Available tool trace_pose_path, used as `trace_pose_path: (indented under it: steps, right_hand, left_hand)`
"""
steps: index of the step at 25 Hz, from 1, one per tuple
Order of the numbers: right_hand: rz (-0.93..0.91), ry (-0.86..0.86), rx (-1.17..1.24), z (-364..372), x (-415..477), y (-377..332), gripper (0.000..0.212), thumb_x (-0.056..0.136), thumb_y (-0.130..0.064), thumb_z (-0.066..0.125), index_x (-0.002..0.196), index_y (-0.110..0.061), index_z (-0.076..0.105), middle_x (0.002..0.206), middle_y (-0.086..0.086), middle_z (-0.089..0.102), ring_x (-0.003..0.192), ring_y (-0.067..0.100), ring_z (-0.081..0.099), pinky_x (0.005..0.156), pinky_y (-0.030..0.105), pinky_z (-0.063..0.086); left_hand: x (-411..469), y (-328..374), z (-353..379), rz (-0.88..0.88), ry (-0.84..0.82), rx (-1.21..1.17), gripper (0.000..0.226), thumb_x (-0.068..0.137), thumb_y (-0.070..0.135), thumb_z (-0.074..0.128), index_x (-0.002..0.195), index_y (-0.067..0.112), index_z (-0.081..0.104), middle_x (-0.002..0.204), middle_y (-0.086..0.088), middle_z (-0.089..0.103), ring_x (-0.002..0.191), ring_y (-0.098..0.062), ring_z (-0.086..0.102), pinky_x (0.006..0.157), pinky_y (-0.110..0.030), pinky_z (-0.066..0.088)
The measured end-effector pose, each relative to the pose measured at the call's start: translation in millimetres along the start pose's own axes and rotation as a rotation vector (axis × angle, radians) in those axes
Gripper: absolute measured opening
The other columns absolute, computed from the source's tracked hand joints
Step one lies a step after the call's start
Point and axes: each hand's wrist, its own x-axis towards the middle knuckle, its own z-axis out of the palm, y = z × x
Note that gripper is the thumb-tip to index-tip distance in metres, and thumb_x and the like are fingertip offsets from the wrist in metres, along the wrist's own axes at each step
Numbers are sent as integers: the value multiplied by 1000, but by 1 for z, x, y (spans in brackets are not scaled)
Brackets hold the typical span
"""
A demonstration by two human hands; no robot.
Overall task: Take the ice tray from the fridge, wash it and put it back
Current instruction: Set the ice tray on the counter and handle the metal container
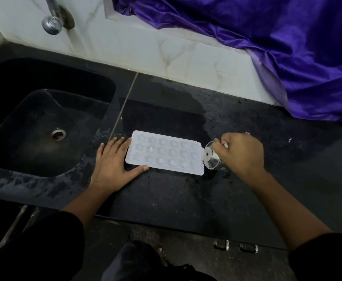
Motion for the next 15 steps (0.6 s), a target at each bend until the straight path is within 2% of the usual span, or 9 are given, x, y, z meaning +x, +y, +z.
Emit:
trace_pose_path:
  steps: [3,6,9,10,13,15]
  right_hand:
    - [29,1,55,-5,-1,4,49,94,-35,64,55,-11,47,48,-1,43,47,19,43,53,33,37]
    - [161,19,213,-11,-4,20,51,93,-32,67,55,-6,45,49,6,44,48,21,43,53,36,37]
    - [307,51,501,-16,-8,43,51,92,-25,71,54,-4,43,51,11,42,52,18,40,56,38,39]
    - [348,65,620,-18,-9,48,52,93,-22,71,57,2,42,54,16,40,53,20,39,56,38,38]
    - [415,103,829,-22,-8,51,54,98,-18,68,65,16,41,58,14,41,56,21,36,52,29,34]
    - [381,109,829,-20,-4,45,54,97,-18,69,63,12,40,57,11,40,54,20,35,51,27,34]
  left_hand:
    - [0,1,0,3,4,-1,112,77,96,42,161,23,38,166,-2,41,159,-23,27,132,-54,9]
    - [0,1,0,4,8,-3,112,77,97,42,161,22,39,165,-3,42,158,-23,27,132,-53,9]
    - [0,1,1,7,13,0,113,77,97,42,160,21,41,165,-4,43,158,-24,29,131,-54,10]
    - [0,1,1,7,15,1,113,76,97,42,160,21,41,165,-5,43,158,-25,29,131,-54,10]
    - [0,0,2,8,21,-1,113,76,97,43,159,20,42,164,-5,44,158,-25,29,131,-53,11]
    - [0,0,2,9,20,0,113,76,96,43,159,20,42,164,-5,44,158,-25,29,131,-53,11]
